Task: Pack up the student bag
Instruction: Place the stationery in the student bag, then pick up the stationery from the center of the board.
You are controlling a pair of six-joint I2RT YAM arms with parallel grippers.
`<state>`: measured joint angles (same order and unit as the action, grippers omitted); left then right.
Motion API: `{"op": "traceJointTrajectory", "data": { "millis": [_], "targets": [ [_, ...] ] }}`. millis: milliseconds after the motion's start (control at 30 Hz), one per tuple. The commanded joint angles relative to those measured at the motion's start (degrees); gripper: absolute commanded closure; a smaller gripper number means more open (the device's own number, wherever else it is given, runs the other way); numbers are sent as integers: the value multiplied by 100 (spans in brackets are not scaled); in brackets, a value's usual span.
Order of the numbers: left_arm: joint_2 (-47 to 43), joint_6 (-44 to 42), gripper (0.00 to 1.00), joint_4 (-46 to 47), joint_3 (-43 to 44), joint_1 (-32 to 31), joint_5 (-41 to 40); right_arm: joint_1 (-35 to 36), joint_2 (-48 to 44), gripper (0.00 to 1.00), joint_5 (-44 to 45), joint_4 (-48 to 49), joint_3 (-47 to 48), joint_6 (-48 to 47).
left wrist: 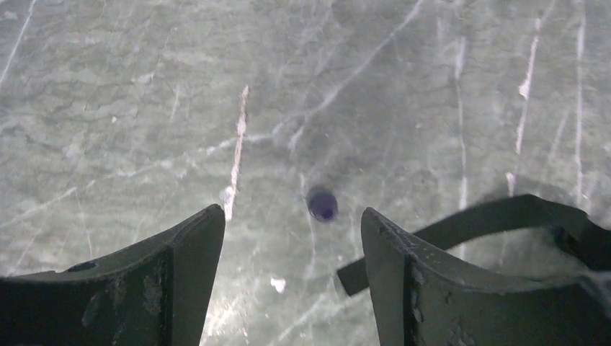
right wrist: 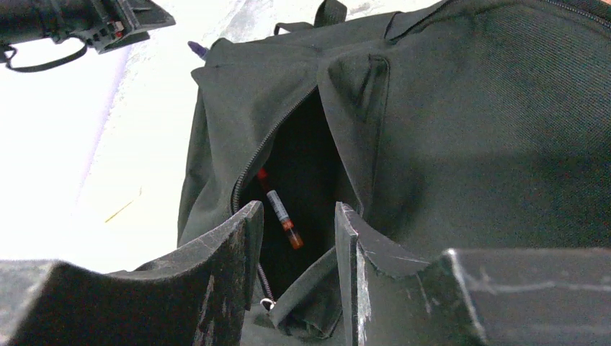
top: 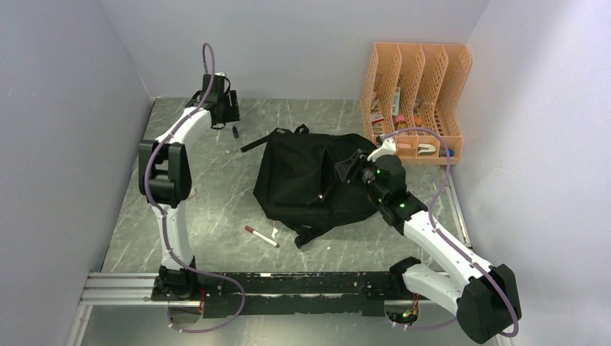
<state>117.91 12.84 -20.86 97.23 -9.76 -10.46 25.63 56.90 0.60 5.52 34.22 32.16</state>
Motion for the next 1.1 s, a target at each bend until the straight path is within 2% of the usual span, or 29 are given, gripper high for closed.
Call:
{"op": "traceJointTrajectory", "data": {
  "millis": [0, 367, 1067],
  "targets": [
    [439, -249, 26, 4, 609, 174, 504, 22, -191, 55, 32, -73, -87, 14],
    [909, -243, 32, 110, 656, 168, 891, 20, -290, 55, 45, -244, -85, -6],
    [1235, -494, 59, -28, 711, 71, 818, 21, -257, 55, 9, -262, -104, 44]
  ]
}}
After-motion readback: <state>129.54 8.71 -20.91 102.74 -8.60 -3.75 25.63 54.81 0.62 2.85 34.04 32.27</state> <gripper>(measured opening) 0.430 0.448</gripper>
